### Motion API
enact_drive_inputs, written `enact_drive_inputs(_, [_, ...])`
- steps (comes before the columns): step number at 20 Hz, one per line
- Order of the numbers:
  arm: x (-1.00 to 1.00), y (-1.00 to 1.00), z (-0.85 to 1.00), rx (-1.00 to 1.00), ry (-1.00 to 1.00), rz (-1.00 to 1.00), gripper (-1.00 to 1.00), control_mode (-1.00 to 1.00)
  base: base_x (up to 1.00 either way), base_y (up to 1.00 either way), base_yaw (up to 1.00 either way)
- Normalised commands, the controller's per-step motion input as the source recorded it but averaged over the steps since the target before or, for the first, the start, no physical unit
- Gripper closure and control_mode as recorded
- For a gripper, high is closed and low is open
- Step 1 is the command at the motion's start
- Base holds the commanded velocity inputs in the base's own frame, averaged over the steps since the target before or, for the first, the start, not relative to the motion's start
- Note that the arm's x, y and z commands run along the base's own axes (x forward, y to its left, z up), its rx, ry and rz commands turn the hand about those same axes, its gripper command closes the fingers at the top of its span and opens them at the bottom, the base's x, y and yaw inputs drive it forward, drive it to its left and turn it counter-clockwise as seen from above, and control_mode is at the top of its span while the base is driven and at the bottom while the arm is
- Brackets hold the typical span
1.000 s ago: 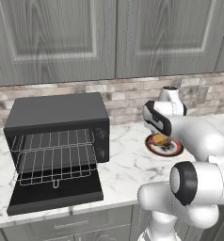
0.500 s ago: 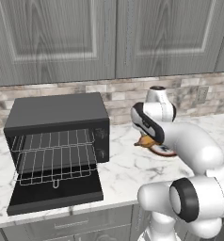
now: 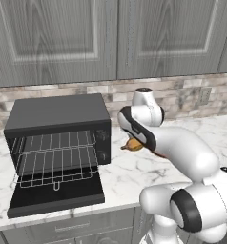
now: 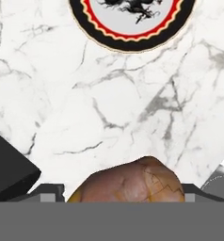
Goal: Open the toaster oven door. Place the bread on the top rack in the toaster oven and place the chicken drumstick on the bottom rack.
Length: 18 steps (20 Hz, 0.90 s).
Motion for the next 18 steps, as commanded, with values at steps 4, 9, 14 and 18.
enact_drive_inputs(4, [0.0,0.6,0.03,0.0,0.0,0.0,1.0,-1.0,0.0,0.0,0.0])
enact_drive_inputs(9, [0.0,0.63,0.03,0.0,0.0,0.0,1.0,-1.0,0.0,0.0,0.0])
enact_drive_inputs(14, [-0.03,0.62,0.01,0.0,0.0,0.0,1.0,-1.0,0.0,0.0,0.0])
enact_drive_inputs(18, [-0.09,0.64,0.01,0.0,0.0,0.0,1.0,-1.0,0.0,0.0,0.0])
